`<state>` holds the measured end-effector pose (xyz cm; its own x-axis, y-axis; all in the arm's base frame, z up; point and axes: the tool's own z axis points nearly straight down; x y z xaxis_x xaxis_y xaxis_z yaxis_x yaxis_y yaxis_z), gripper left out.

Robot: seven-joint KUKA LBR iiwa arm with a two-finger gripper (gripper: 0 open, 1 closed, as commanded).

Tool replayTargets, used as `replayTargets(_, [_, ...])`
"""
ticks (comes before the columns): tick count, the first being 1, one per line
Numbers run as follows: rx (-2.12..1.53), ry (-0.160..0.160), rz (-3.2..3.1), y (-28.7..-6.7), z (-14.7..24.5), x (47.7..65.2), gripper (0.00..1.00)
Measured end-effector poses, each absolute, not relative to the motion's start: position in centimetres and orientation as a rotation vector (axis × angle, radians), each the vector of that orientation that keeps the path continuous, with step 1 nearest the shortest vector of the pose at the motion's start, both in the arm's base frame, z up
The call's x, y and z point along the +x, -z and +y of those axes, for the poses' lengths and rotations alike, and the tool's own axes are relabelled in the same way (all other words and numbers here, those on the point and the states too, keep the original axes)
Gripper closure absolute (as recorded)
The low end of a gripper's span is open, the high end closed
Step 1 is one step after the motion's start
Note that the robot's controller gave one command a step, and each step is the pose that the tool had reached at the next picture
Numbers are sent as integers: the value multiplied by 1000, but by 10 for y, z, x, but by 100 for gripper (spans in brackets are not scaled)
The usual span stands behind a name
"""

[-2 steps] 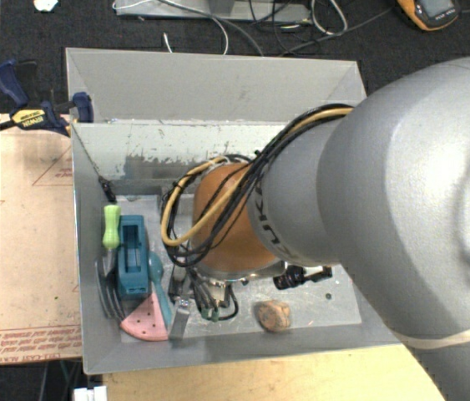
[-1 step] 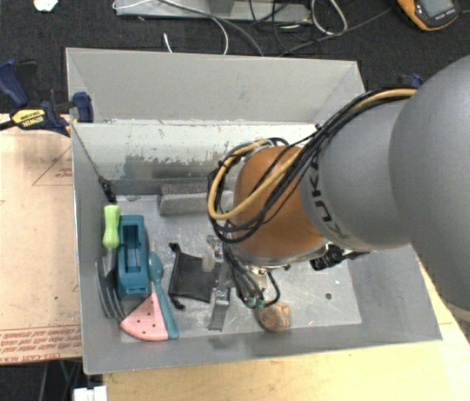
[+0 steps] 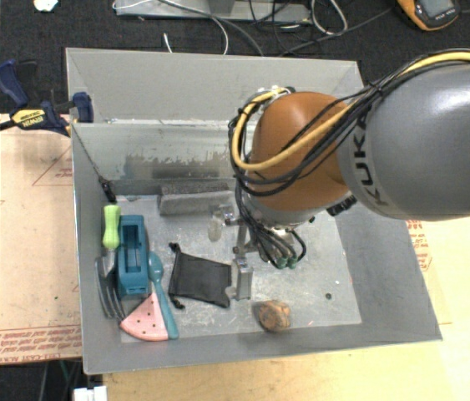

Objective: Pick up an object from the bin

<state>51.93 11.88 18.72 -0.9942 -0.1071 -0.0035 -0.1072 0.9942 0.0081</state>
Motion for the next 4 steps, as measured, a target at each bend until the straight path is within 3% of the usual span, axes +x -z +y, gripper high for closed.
replayTargets(1, [-59,-13,3131,-150,117,527,0])
replayTargets(2, [-154,-12,3129,-116,113,510,0])
replayTargets(3, [-286,-14,3121,-98,105,505,0])
replayTargets(4, [173,-16,3131,-96,110,503,0])
